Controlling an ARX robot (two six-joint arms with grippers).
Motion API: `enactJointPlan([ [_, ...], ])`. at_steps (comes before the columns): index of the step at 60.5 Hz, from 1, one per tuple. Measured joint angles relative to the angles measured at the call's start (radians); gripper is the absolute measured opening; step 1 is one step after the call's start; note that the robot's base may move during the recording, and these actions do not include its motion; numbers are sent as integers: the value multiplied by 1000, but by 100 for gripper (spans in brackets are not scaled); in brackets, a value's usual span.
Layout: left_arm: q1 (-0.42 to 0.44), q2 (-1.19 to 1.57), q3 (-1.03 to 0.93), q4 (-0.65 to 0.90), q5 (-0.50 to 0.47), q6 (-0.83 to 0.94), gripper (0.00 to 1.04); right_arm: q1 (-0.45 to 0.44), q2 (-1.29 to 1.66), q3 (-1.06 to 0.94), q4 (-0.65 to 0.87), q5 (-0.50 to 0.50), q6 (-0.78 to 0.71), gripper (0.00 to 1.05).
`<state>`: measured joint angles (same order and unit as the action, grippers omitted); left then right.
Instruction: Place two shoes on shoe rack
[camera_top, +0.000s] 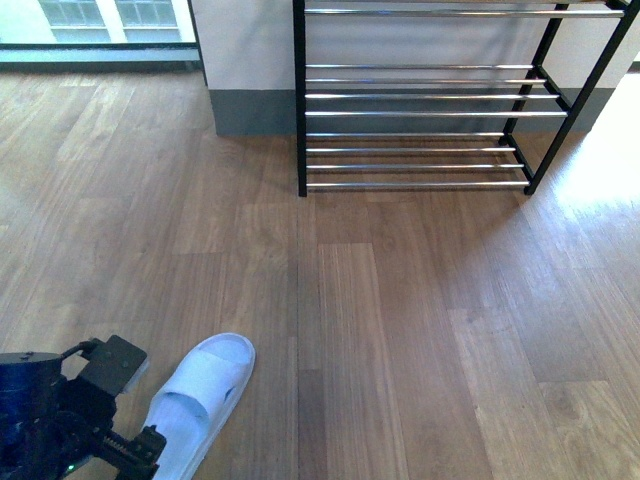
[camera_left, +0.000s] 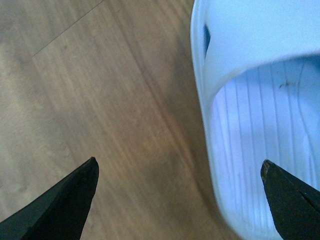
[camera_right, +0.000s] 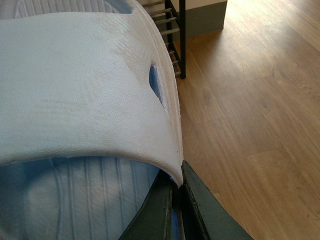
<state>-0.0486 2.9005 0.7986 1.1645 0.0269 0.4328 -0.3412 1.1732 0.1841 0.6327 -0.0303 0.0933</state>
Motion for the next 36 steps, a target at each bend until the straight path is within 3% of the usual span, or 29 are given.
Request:
enactJointPlan([
  [28, -40, 94, 236, -106, 53, -188, 95, 0, 0, 0, 0, 0, 0, 2],
  [36, -42, 108, 274, -126, 66, -200, 77, 0, 0, 0, 0, 0, 0, 2],
])
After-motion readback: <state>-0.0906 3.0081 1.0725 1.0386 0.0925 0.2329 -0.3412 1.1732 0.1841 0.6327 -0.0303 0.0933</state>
